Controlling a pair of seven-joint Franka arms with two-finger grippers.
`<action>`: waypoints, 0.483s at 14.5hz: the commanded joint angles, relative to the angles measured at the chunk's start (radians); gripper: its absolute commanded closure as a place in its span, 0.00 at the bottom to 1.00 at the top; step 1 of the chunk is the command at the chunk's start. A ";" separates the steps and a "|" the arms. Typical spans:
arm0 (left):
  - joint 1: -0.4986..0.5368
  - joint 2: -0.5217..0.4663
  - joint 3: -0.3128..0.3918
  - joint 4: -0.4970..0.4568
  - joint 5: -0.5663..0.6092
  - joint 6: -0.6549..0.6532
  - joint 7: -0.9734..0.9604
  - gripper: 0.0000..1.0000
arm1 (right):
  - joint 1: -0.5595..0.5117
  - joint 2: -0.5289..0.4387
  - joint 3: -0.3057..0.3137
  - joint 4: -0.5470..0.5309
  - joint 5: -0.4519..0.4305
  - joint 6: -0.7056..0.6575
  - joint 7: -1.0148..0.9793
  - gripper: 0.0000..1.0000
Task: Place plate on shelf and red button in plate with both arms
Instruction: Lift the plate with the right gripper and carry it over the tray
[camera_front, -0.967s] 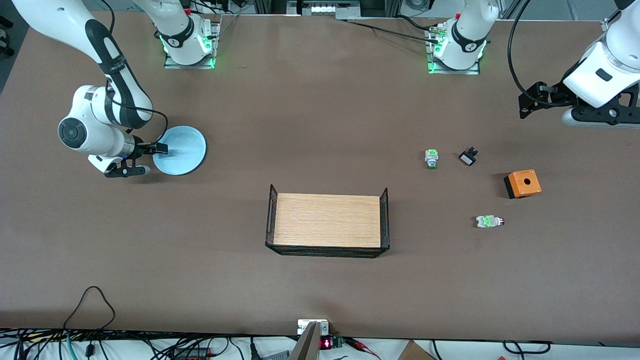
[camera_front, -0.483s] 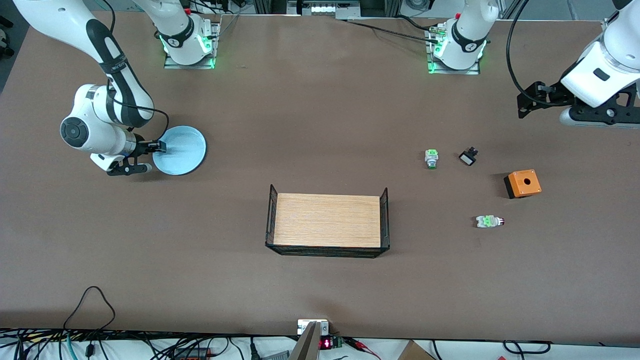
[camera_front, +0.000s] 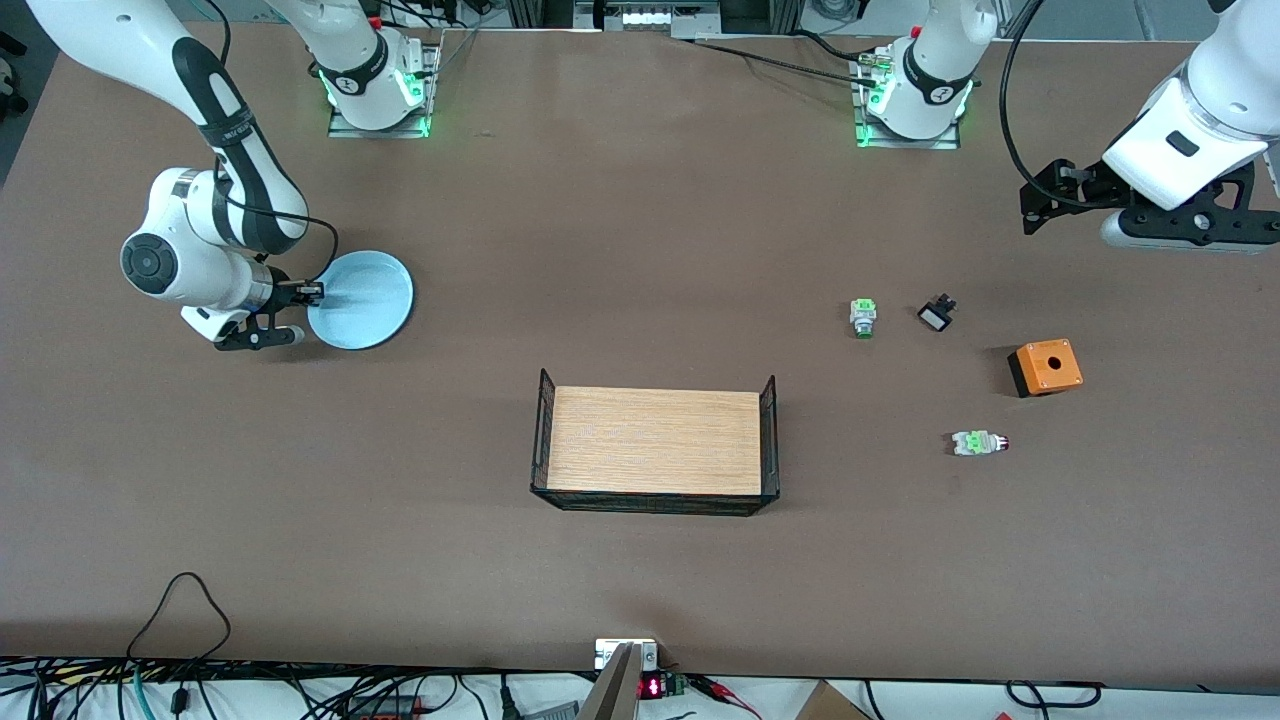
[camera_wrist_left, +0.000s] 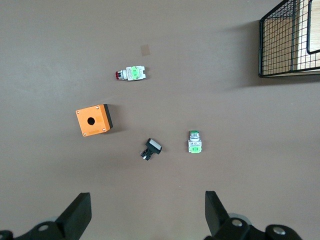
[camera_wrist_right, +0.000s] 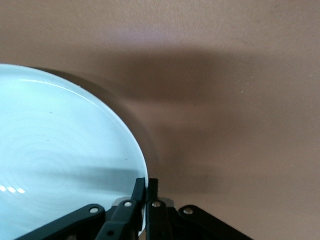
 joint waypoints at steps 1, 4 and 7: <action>-0.001 0.007 -0.001 0.033 -0.013 -0.023 -0.012 0.00 | -0.007 -0.013 0.009 -0.013 0.001 0.003 -0.015 1.00; -0.001 0.008 0.000 0.033 -0.013 -0.024 -0.012 0.00 | -0.009 -0.028 0.031 0.005 0.013 -0.035 -0.004 1.00; 0.001 0.008 0.000 0.033 -0.013 -0.024 -0.012 0.00 | -0.009 -0.065 0.056 0.039 0.057 -0.111 0.051 1.00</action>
